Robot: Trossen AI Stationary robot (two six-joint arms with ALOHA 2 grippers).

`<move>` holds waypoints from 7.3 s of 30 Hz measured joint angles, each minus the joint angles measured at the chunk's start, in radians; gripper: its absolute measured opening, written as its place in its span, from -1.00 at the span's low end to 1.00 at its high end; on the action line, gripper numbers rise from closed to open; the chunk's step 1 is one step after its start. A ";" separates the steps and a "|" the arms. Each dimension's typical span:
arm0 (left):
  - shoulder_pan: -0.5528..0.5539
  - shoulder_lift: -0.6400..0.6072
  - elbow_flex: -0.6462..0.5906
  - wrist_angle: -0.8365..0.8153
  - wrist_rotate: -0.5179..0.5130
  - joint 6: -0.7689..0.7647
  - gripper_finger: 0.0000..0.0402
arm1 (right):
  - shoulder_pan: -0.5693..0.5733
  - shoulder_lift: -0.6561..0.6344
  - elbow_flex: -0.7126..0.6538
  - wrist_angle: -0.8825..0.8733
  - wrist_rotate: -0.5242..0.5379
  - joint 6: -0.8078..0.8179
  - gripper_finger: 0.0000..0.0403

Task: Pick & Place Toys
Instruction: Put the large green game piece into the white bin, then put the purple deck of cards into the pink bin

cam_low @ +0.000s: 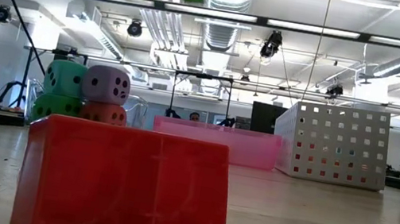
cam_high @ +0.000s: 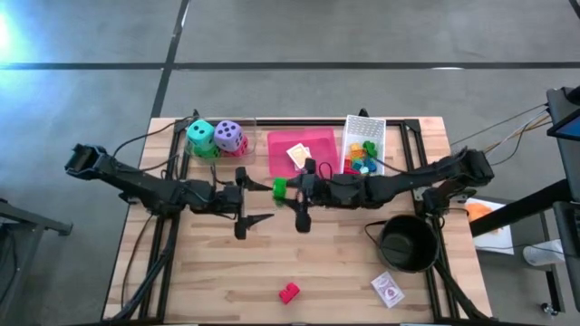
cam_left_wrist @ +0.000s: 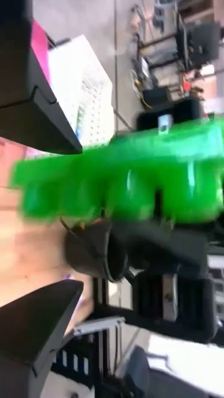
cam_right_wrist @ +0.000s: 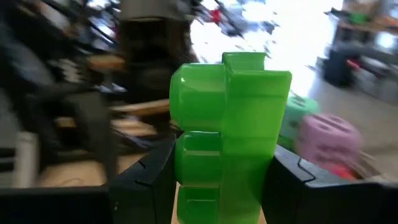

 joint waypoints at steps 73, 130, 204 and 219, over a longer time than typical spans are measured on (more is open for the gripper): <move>0.002 -0.253 -0.003 -0.541 -0.125 -0.281 0.79 | -0.681 -0.099 -0.155 -1.270 -0.238 0.749 -0.20; 0.002 -0.252 -0.003 -0.578 -0.125 -0.292 0.79 | -0.629 -0.311 -0.174 -1.311 -0.261 0.650 0.80; 0.002 -0.253 -0.002 -0.630 -0.122 -0.306 0.79 | 0.940 0.387 0.804 -1.891 -0.251 1.941 0.80; 0.002 -0.253 0.000 -0.612 -0.118 -0.270 0.79 | 0.937 0.512 0.709 -1.885 -0.227 1.996 0.80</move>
